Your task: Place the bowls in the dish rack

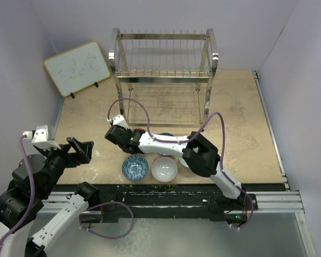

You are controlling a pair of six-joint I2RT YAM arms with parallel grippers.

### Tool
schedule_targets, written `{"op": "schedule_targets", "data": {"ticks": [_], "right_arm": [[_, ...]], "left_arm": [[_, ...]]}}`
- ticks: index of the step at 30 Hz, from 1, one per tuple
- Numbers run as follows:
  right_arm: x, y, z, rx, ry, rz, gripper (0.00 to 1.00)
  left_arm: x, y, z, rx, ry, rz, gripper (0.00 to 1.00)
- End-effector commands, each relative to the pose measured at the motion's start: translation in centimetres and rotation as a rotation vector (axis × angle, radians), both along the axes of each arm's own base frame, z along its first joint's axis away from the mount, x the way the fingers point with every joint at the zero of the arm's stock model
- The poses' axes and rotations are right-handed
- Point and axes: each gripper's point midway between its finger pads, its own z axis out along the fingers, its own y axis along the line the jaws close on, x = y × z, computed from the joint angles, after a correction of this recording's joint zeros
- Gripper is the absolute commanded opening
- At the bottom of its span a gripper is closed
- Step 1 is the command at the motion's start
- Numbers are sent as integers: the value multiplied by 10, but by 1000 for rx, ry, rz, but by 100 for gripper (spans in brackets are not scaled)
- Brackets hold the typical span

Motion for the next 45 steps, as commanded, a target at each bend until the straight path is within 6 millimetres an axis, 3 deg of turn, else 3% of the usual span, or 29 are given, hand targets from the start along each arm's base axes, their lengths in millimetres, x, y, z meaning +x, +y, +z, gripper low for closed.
{"op": "schedule_targets", "data": {"ticks": [1,4,7,14,19,26,36,45], "right_arm": [[0,-2,40,50,-41,-34,0],[-3,-5,68,101,-64,-34,0],[-11,-8,111,204,-76,-17,0],[-42,-6,195,512,-66,138,0],[-45,-8,232,745,-12,244,0],[-52,-6,248,911,50,358,0],[-68,-1,238,1070,197,433,0],[-27,-18,224,1192,286,387,0]], "left_arm": [[-1,4,12,-24,-33,21,99],[-1,4,15,-22,-39,22,99],[-1,6,17,-13,-39,27,99],[1,6,19,-8,-44,32,99],[0,6,21,-9,-49,26,99],[-2,9,24,-8,-55,32,99],[-2,9,23,-5,-55,34,99],[-5,8,31,-16,-71,21,99]]}}
